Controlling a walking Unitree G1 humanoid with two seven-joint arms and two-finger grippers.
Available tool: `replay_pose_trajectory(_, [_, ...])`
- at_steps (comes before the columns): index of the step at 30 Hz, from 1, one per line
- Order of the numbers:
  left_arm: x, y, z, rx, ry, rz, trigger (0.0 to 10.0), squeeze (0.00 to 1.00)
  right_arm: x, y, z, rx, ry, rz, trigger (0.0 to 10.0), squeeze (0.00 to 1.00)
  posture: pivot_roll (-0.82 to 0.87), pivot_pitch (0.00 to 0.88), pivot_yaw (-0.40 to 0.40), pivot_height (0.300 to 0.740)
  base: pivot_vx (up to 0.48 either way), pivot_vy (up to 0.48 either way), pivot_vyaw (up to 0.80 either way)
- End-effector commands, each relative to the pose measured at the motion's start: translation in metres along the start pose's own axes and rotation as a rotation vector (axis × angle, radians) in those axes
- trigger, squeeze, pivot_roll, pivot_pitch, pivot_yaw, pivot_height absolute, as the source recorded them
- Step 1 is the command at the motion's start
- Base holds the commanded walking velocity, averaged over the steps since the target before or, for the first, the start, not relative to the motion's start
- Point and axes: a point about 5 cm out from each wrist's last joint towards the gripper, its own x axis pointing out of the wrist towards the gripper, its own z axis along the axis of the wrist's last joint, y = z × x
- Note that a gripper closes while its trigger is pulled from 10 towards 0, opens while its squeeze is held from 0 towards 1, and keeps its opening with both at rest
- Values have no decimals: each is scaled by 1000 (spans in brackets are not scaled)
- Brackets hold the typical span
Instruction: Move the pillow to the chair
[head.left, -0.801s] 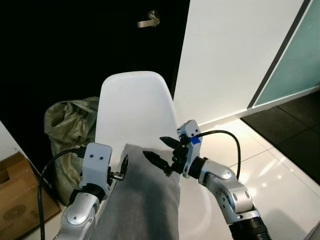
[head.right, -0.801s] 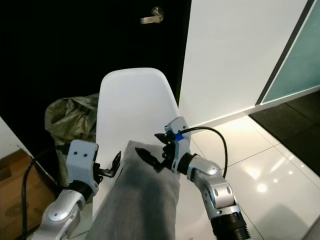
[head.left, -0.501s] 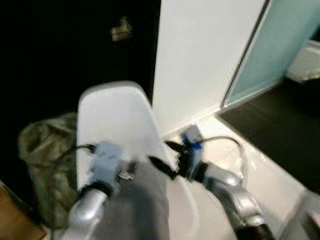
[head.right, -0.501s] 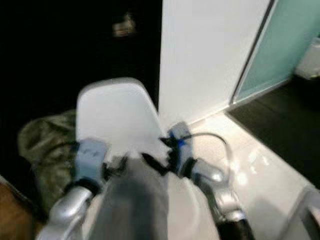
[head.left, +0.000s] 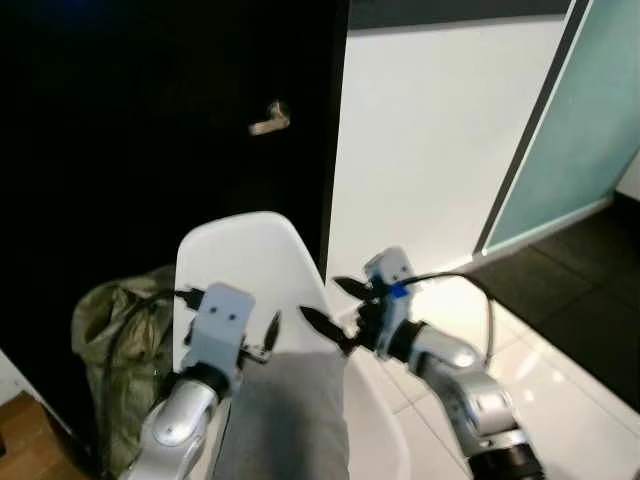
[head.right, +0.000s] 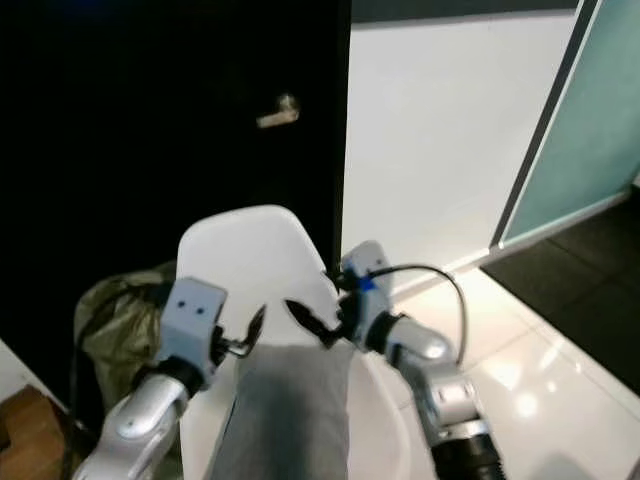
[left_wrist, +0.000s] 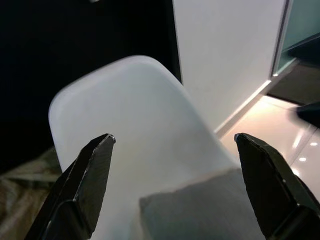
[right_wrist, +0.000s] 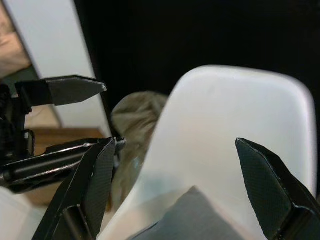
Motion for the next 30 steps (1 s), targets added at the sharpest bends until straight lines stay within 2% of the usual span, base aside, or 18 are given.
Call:
replay_pose_trajectory(1, [-2, 2, -7, -16, 40, 2, 10000, 0, 0, -1, -7, 9, 40, -12, 10000, 0, -138, 3, -59, 697, 0, 0, 0])
replay_pose_trajectory(10, [-2, 1, -10, -23, 54, 3, 10000, 0, 0, 0, -10, 9, 56, -4, 10000, 0, -137, 0, -62, 697, 0, 0, 0])
replay_pose_trajectory(30, [-2, -2, -9, -15, 61, -21, 10000, 0, 0, -2, -11, 6, 69, -17, 10000, 0, -141, 0, -62, 697, -358, 0, 0])
